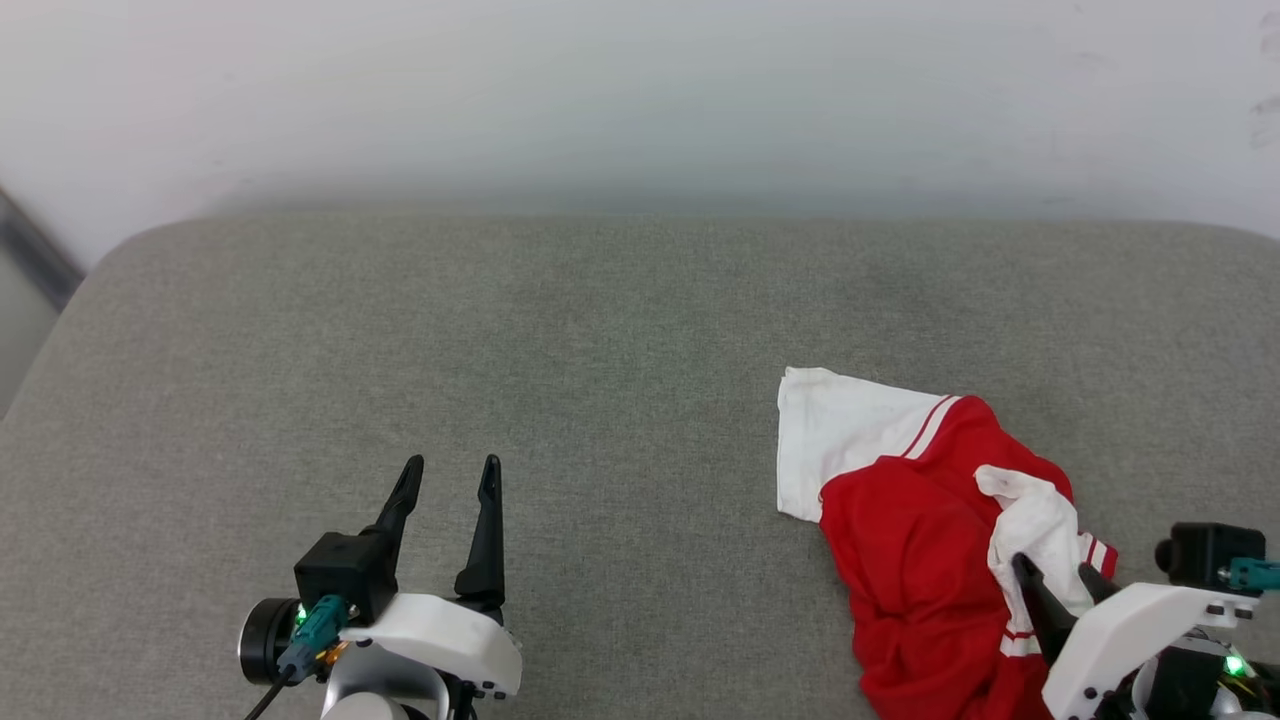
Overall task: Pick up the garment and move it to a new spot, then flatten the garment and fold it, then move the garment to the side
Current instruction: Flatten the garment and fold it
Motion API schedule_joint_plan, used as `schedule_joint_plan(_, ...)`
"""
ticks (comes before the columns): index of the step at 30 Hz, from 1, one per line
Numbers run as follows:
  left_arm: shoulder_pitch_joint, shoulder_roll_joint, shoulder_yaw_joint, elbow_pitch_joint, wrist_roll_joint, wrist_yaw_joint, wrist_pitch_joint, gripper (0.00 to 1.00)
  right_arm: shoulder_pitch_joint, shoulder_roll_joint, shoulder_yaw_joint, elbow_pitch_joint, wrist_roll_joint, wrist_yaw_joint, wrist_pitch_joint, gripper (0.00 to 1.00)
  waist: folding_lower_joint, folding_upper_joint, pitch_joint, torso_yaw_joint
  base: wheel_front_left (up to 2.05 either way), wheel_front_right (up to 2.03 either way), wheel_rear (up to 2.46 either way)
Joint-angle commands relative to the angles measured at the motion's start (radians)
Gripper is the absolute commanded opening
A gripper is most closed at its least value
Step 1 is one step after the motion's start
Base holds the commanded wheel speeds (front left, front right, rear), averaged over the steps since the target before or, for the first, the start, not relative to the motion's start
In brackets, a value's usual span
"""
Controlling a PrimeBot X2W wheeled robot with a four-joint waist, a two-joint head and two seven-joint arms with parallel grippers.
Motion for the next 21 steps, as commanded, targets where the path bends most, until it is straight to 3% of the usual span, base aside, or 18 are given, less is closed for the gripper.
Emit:
schedule_joint_plan(1, 0.009, 0.006, -0.001, -0.006, -0.002, 0.004, 0.005, 1.0, 0.017, 0.002, 0.016, -0.028, -0.016, 0.0, 0.002, 1.0, 0.0, 0.0, -0.009, -0.004, 0.0, 0.0, 0.0)
schedule_joint_plan(11, 0.022, 0.006, -0.015, -0.023, -0.005, 0.013, 0.015, 1.0, 0.023, -0.088, 0.152, -0.151, -0.052, 0.0, 0.279, 1.0, 0.0, 0.0, -0.025, -0.001, 0.0, 0.0, 0.0)
schedule_joint_plan(18, 0.004, 0.007, -0.017, -0.031, -0.005, 0.016, 0.012, 1.0, -0.046, -0.136, 0.187, -0.098, -0.071, 0.0, 0.322, 1.0, 0.0, 0.0, 0.014, -0.002, 0.0, 0.0, 0.0)
schedule_joint_plan(19, 0.001, 0.007, -0.017, -0.032, -0.005, 0.017, 0.01, 1.0, -0.057, -0.135, 0.191, -0.088, -0.066, 0.0, 0.321, 0.94, 0.0, 0.0, 0.021, -0.004, 0.0, 0.0, 0.0)
schedule_joint_plan(20, -0.001, 0.006, -0.018, -0.032, -0.005, 0.017, 0.01, 1.0, -0.066, -0.143, 0.195, -0.079, -0.073, 0.0, 0.32, 0.33, 0.0, 0.0, 0.025, -0.005, 0.0, 0.0, 0.0)
schedule_joint_plan(21, -0.003, 0.007, -0.017, -0.031, -0.006, 0.016, 0.008, 1.0, -0.076, -0.145, 0.195, -0.073, -0.072, 0.0, 0.317, 0.0, 0.0, 0.0, 0.031, -0.007, 0.0, 0.0, 0.0)
